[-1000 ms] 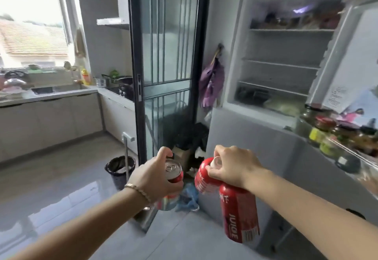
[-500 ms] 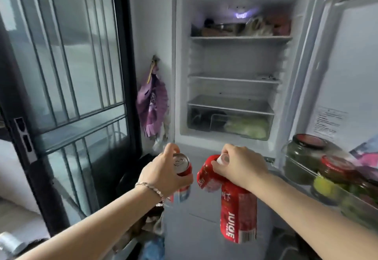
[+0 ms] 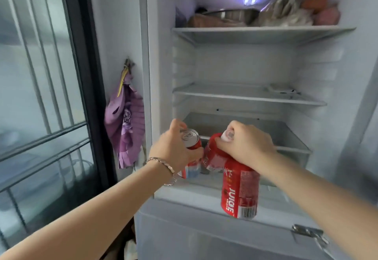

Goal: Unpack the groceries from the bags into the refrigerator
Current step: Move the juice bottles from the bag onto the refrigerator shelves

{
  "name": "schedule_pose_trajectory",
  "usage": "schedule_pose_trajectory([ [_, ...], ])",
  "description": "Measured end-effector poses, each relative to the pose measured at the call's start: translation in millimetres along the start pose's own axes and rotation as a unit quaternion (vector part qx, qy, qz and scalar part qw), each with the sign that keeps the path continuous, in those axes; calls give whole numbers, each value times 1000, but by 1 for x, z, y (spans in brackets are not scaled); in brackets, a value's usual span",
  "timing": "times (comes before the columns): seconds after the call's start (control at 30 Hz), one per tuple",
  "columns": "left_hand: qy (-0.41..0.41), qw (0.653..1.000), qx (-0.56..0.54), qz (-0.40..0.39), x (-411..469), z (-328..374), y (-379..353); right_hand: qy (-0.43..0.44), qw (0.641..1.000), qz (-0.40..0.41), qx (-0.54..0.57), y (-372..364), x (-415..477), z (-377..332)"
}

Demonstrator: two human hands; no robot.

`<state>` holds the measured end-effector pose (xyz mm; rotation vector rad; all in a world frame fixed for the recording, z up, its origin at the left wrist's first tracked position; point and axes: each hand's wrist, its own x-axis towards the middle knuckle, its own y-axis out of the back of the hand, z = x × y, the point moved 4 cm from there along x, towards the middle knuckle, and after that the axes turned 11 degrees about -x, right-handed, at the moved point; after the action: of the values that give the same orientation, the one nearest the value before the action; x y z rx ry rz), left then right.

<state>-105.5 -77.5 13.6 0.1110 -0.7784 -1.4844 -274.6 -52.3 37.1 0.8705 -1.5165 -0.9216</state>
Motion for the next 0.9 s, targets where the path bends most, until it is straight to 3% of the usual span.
schedule_pose_trajectory([
  [0.2,-4,999,-41,3,98,-15,-24,-64,997,32,-10,-3,78,2],
  [0.33,-31,999,-39,-7,138,-19,-37,-103,994,26,-9,-15,114,5],
  [0.53,-29,992,-121,-25,174,-29,-59,-150,988,32,26,-33,135,4],
  [0.67,-67,985,-154,-34,175,-33,-71,-149,986,26,68,-39,137,7],
  [0.77,-102,975,-172,-96,166,-30,-77,-135,987,8,89,-40,139,10],
  [0.9,-112,981,-98,-128,159,-31,-82,-113,988,-21,99,-36,143,13],
])
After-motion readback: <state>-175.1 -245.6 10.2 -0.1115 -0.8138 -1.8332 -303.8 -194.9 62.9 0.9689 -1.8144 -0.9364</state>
